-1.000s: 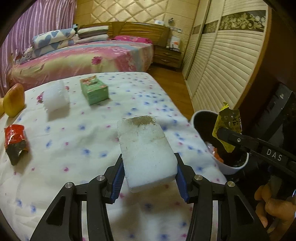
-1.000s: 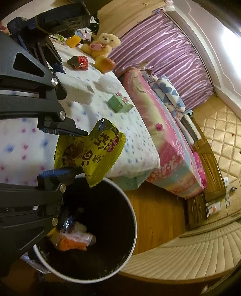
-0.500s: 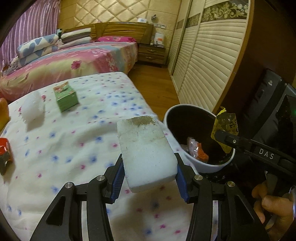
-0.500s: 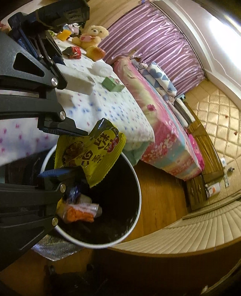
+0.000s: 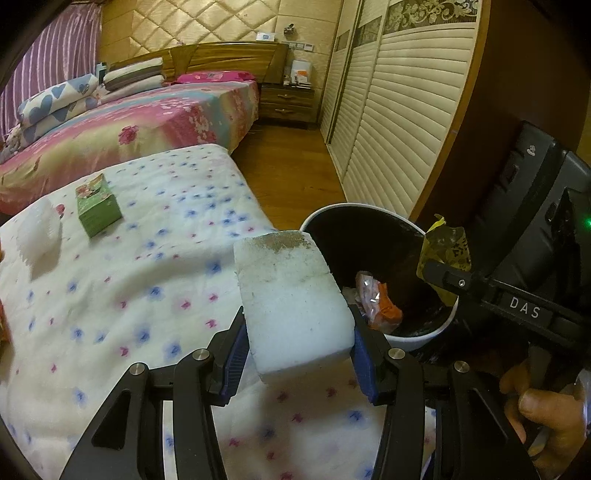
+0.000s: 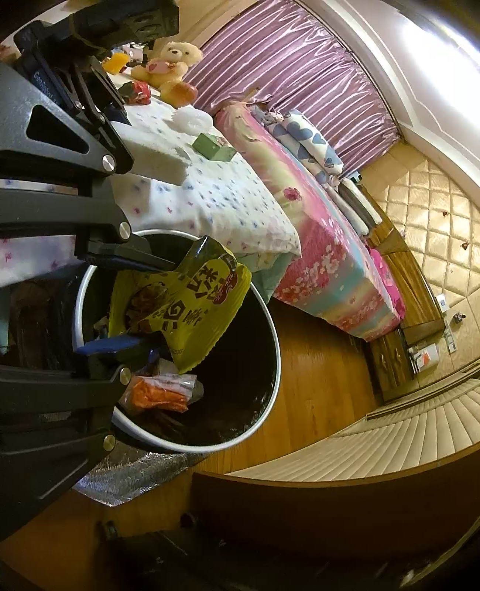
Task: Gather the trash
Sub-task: 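Carry the yellow packet with the right tool while the left carries the foam block to the bin, then open both tools over the bin to drop the packet and foam block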
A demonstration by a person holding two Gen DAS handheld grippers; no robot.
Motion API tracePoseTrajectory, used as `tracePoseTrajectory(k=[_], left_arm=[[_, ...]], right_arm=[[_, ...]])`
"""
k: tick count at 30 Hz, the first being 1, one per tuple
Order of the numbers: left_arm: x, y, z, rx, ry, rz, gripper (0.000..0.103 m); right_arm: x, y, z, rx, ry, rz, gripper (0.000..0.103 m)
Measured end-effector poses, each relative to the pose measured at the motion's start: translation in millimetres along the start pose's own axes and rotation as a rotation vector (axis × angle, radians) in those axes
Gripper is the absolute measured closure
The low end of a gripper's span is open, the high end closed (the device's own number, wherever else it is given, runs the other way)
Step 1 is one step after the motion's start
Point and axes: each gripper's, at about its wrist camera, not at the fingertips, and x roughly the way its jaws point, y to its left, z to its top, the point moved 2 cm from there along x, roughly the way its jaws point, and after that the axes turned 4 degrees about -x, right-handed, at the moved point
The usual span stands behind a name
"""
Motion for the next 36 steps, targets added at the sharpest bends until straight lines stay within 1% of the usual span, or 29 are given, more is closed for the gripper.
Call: tracePoseTrajectory(k=[12, 22, 36], left_arm=[[12, -12, 5, 0.023, 0.009, -0.017, 0.054], [26, -19, 10, 0.026, 0.034, -0.038, 0.054], [50, -30, 27, 0.038, 0.055, -0.049, 0.053]], right_arm=[[1, -14, 2, 0.02, 0.0, -0.018, 0.072], [6, -20, 8, 0.024, 0.004, -0.023, 0.069], [20, -31, 23, 0.045, 0.028, -0.016, 0.069]])
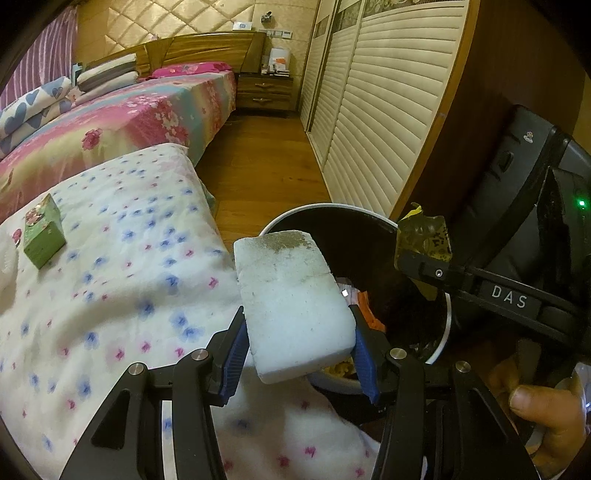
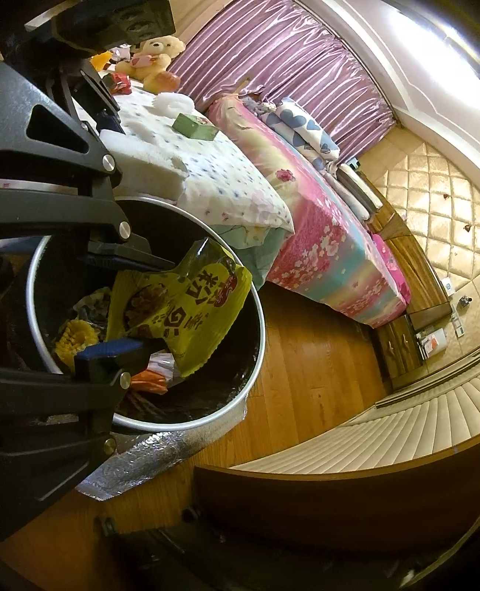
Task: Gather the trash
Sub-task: 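Open both tools over the bin to drop the packet and foam block, then move both tools back over the remaining trash on the bed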
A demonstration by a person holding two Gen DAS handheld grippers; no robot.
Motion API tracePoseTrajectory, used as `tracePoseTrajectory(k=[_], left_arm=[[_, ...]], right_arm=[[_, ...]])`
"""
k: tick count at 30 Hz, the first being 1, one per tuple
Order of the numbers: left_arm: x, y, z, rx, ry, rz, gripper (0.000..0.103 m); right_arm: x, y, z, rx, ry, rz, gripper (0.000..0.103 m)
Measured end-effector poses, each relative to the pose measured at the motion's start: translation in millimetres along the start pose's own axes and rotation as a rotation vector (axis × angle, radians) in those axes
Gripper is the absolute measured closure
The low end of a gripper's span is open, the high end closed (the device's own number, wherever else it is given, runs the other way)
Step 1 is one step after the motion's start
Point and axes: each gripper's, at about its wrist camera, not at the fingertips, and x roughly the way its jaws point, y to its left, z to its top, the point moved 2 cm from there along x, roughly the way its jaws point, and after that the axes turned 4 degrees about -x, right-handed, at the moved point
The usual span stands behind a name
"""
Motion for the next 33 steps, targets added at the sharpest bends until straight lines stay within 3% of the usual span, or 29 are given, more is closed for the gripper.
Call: tracePoseTrajectory(k=[8, 16, 24, 33], left_arm=[[10, -4, 9, 0.02, 0.004, -0.011, 0.049], [6, 3, 5, 0.0, -0.001, -0.019, 0.039], [-13, 17, -6, -0.046, -0.025, -0.019, 0.036], [-48, 51, -40, -0.12, -0.042, 0.051, 0.036]], right_arm=[[4, -5, 11, 0.019, 0.0, 0.005, 0.066], [3, -9, 16, 0.055, -0.011, 0.021, 0.035], [-1, -4, 9, 0.055, -0.015, 0.03, 0.032], [-3, 26, -1, -0.005, -0.021, 0.04, 0.025]])
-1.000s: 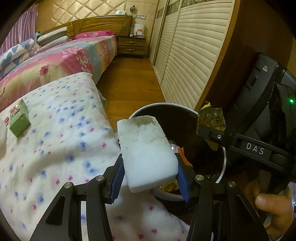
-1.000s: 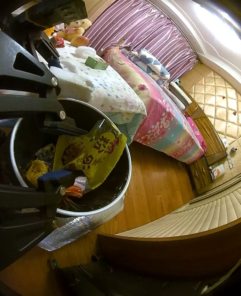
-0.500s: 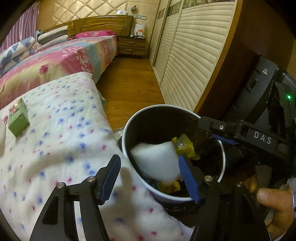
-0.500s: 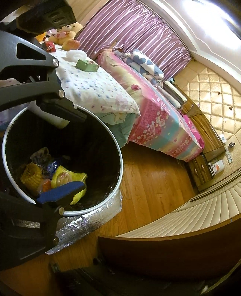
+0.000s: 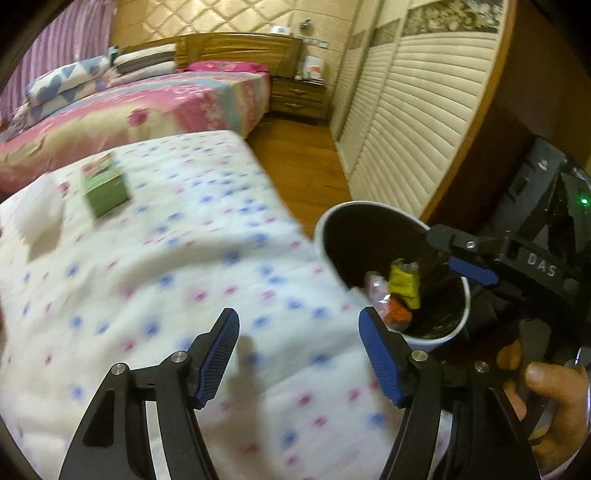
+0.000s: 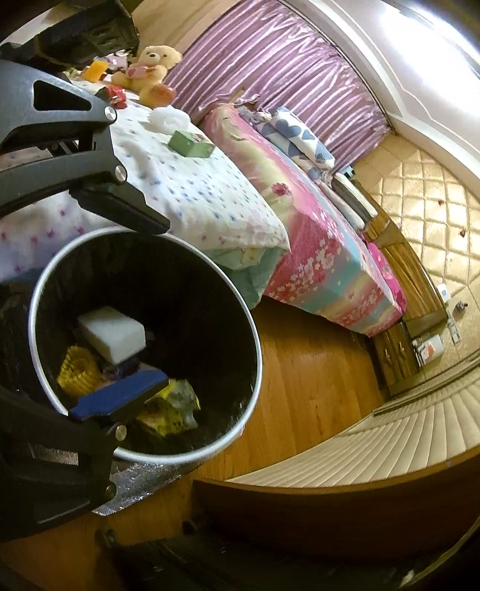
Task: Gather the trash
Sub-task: 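Move both tools back over the remaining trash on the bed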
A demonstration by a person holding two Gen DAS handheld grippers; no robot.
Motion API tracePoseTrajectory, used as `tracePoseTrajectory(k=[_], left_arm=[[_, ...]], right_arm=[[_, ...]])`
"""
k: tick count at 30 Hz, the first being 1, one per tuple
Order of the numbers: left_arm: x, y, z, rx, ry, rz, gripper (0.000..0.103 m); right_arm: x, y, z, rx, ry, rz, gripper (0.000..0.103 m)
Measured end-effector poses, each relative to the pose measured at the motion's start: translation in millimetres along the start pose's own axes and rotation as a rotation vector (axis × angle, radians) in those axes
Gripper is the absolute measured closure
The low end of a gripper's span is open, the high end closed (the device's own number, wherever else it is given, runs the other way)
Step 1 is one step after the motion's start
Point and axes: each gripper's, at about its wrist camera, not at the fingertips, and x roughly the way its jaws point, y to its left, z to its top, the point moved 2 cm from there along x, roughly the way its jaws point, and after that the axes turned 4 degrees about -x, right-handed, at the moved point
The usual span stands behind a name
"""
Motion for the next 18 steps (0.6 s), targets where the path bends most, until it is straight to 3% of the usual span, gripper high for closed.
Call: tracePoseTrajectory(k=[6, 18], left_arm=[[-23, 33, -14, -0.079, -0.014, 0.056, 0.036], [-68, 99, -31, -0.204, -0.064, 0.165, 0.036]], right_arm=[[6, 32, -8, -0.072, 0.01, 0.021, 0.015], [24, 105, -25, -0.25, 0.051, 0.083, 0.014]])
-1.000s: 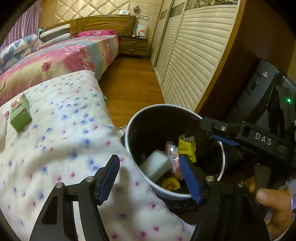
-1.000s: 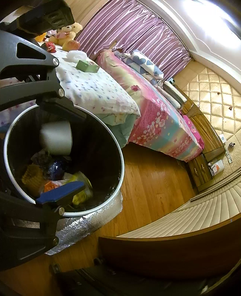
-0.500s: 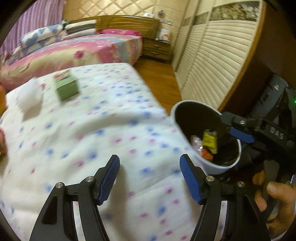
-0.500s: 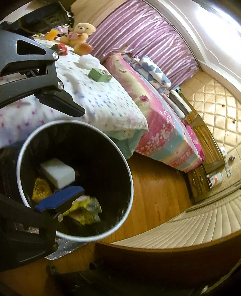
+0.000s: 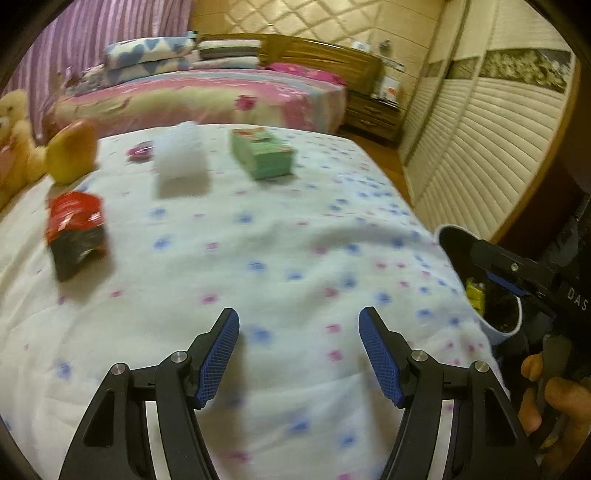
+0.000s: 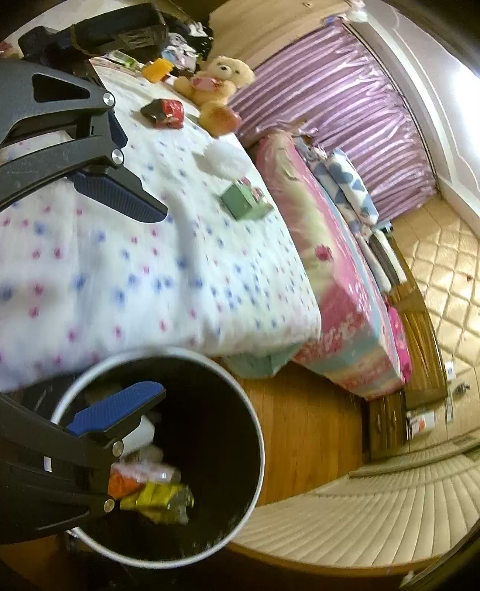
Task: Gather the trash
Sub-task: 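Move both tools back over the remaining trash on the bed, then grasp the green milk box with the right tool while the left grasps the red wrapper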
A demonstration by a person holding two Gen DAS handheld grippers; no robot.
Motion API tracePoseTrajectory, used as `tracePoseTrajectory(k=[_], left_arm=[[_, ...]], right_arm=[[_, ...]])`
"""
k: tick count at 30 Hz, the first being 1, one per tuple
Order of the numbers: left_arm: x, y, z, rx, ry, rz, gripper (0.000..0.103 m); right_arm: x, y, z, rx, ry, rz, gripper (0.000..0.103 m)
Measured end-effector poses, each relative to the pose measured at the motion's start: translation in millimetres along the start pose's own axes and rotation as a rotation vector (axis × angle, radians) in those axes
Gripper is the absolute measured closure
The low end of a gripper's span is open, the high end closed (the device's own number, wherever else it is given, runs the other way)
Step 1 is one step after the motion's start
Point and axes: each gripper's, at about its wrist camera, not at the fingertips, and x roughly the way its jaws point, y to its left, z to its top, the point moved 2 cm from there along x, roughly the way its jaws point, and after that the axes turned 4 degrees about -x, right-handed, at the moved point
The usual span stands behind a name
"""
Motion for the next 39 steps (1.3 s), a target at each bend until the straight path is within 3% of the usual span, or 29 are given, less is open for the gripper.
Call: tracePoseTrajectory(k=[24, 31, 39], left_arm=[[-34, 119, 9, -0.221, -0.056, 0.186, 0.036], [-27, 143, 23, -0.276, -0.063, 0.226, 0.036], [-4, 154, 45, -0.259, -0.041, 0.273, 0.036]], right_arm=[[70, 90, 6, -0.178, 0.096, 0.104, 0.013], [94, 109, 19, -0.232, 0.111, 0.106, 0.013], [134, 122, 40, -0.267, 0.141, 0.106, 0.013]])
